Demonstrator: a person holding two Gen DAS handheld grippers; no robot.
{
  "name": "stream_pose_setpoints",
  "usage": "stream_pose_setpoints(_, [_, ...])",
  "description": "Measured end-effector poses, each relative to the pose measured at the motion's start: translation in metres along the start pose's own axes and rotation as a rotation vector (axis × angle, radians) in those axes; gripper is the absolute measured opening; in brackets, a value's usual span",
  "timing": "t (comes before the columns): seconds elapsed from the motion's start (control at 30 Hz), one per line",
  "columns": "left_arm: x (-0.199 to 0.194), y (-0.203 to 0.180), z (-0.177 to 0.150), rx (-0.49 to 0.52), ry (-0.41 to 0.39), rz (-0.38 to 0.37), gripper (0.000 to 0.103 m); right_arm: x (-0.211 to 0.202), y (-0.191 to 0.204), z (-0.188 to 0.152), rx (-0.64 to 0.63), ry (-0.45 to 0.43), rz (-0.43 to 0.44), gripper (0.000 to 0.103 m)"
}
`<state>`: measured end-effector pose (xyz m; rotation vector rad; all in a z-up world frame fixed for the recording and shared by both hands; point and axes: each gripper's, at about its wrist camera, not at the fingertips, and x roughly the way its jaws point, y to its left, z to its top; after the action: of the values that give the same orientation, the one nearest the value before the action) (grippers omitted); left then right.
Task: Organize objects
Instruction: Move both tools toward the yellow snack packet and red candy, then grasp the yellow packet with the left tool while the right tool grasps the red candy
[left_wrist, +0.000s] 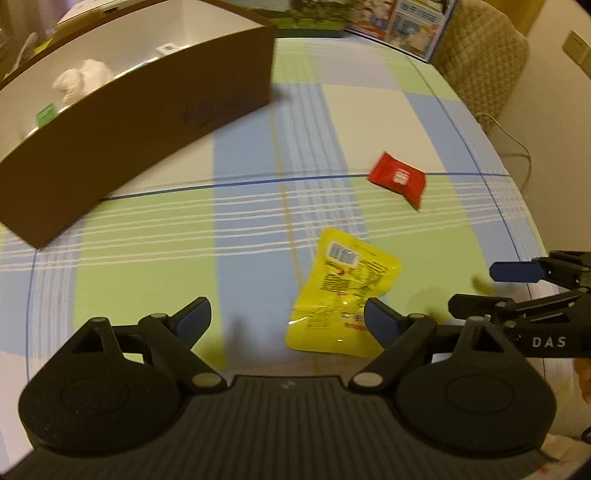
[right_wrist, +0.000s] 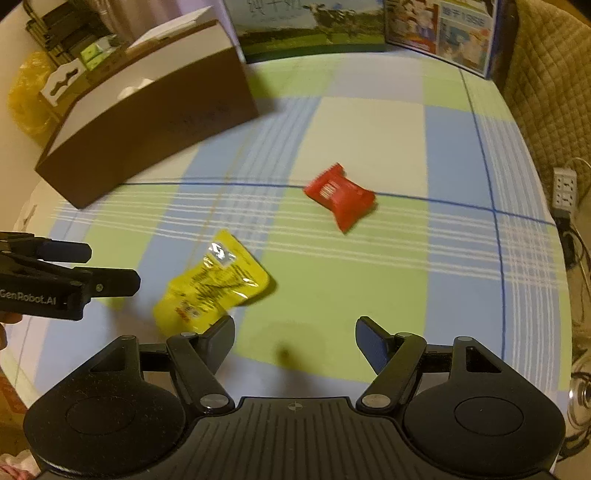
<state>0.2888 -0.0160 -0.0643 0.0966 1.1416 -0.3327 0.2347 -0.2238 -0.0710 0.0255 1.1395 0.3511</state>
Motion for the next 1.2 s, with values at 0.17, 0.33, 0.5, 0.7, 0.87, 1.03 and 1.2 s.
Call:
stream_pose_setpoints(0.17, [0.006,-0.015,0.0,0.074,-0.021,-0.038,0.088,0.004,-0.006,-0.005,0.019,0.01,-0.008,0.07])
stream_pose_setpoints(0.33, [0.02,-0.031,0.002,0.148,-0.015,-0.07,0.088,0.007,-0.014,-0.009,0.041,0.015,-0.02,0.07])
stream_pose_setpoints(0.5, [0.042,-0.042,0.003,0.204,0.024,-0.073,0.087,0.007,-0.022,-0.012,0.062,0.017,-0.032,0.07])
stream_pose_setpoints(0.7, [0.062,-0.044,0.005,0.243,0.064,-0.063,0.083,0.009,-0.03,-0.016,0.088,0.026,-0.036,0.07])
stream_pose_setpoints(0.87, [0.072,-0.045,0.006,0.254,0.092,-0.047,0.079,0.011,-0.031,-0.015,0.092,0.03,-0.033,0.07])
stream_pose_setpoints(1.03, [0.073,-0.045,0.005,0.267,0.082,-0.04,0.077,0.015,-0.031,-0.013,0.088,0.037,-0.033,0.07])
stream_pose_setpoints(1.2, [0.073,-0.04,0.006,0.268,0.07,-0.019,0.073,0.018,-0.028,-0.011,0.079,0.039,-0.031,0.07])
